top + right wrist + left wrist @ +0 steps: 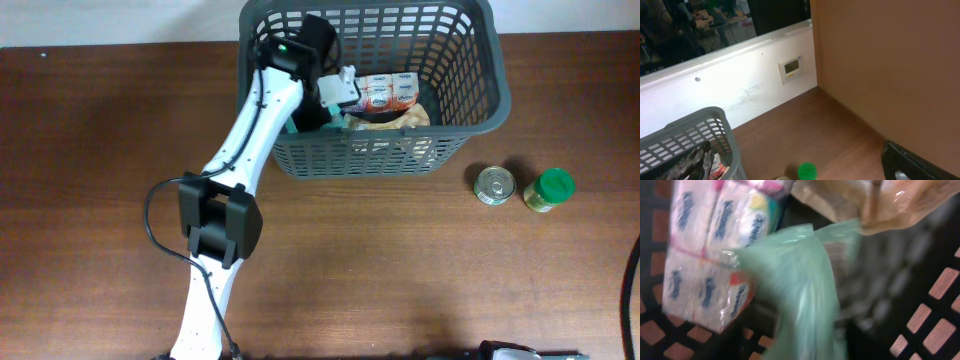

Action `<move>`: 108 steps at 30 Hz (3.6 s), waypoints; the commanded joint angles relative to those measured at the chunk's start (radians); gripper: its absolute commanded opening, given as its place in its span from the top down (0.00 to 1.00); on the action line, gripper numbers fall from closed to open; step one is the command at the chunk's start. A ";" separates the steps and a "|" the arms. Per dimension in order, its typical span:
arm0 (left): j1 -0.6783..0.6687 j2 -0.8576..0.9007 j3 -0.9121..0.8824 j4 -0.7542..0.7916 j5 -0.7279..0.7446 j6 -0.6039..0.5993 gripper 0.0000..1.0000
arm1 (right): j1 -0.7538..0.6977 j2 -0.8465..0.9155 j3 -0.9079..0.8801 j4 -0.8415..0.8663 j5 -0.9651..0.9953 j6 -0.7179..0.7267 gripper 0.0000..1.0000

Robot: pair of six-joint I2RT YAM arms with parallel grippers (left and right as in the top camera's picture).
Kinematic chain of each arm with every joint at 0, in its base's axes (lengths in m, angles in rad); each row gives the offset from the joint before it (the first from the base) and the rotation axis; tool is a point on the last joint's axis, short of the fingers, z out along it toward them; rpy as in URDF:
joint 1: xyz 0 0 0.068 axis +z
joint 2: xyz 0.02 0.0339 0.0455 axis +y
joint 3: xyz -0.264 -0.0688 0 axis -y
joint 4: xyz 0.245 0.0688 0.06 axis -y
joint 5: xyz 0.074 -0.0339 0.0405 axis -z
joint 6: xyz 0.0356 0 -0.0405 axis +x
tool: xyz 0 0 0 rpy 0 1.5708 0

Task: Pack container
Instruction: 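Carry the green item into the basket and open the left gripper, then withdraw the left arm to the left side, then reach the right gripper to the green-lidded jar and grasp it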

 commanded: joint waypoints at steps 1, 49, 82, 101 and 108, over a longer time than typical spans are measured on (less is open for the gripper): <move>0.002 0.003 0.026 -0.006 0.047 -0.062 0.01 | -0.009 0.003 0.000 -0.006 0.016 0.011 0.01; 0.687 -0.653 -0.373 -0.119 -0.014 -0.566 0.01 | -0.024 0.288 -0.513 0.037 0.092 0.136 0.01; 0.687 -0.653 -0.373 -0.119 -0.014 -0.566 0.01 | -0.327 0.687 -1.044 0.490 -0.435 0.090 0.01; 0.687 -0.653 -0.373 -0.119 -0.014 -0.566 0.01 | -0.276 0.687 -1.236 0.653 -0.385 0.136 0.00; 0.687 -0.653 -0.373 -0.119 -0.014 -0.566 0.01 | -0.277 0.687 -1.238 0.629 -0.332 0.187 0.06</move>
